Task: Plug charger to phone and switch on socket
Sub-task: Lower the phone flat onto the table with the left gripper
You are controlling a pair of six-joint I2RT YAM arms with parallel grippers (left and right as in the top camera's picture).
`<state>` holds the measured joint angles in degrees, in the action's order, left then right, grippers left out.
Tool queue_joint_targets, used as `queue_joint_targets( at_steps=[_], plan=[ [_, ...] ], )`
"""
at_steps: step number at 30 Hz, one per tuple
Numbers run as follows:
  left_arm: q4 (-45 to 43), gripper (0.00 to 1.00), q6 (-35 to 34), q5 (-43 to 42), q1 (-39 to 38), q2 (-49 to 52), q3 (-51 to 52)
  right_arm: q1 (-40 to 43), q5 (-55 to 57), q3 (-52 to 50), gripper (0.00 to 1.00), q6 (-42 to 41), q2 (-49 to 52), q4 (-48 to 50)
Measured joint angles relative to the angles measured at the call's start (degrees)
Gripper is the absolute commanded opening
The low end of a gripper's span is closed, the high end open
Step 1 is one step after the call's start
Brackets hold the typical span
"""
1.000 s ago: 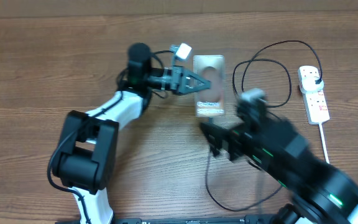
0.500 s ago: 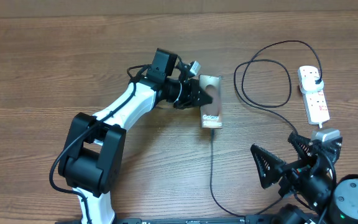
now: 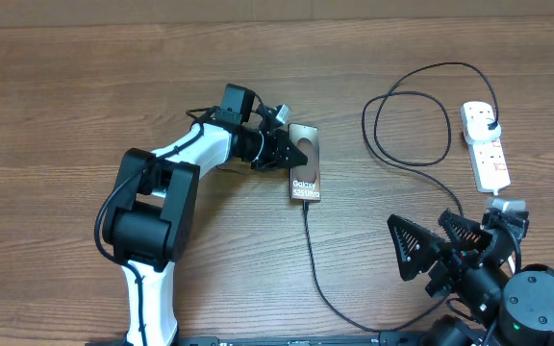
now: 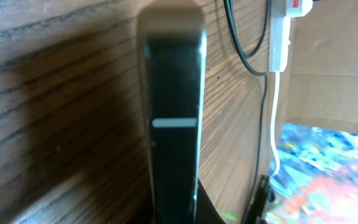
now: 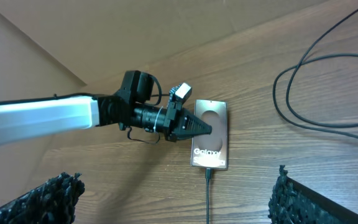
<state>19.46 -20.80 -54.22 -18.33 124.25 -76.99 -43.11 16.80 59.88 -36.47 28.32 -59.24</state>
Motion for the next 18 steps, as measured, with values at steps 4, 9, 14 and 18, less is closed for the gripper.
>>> queue_joint_targets(
  at_steps=[4,9,14,18],
  plan=[
    [-0.2,0.07,0.0,-1.8,0.0,1.2,-0.3,0.0,0.0,0.0,1.0,-0.8,0.0,-0.5],
    [0.1,0.12,0.0,-1.4,-0.1,1.6,-0.3,0.0,0.0,0.0,1.0,-1.1,0.0,-1.0],
    [1.6,0.17,0.0,0.9,-0.1,1.6,-0.3,0.0,0.0,0.0,1.0,-1.3,0.0,-1.5],
    [2.4,0.26,0.3,3.0,-0.1,1.6,-0.3,0.0,0.1,0.0,1.0,-1.3,0.0,-1.5]
  ],
)
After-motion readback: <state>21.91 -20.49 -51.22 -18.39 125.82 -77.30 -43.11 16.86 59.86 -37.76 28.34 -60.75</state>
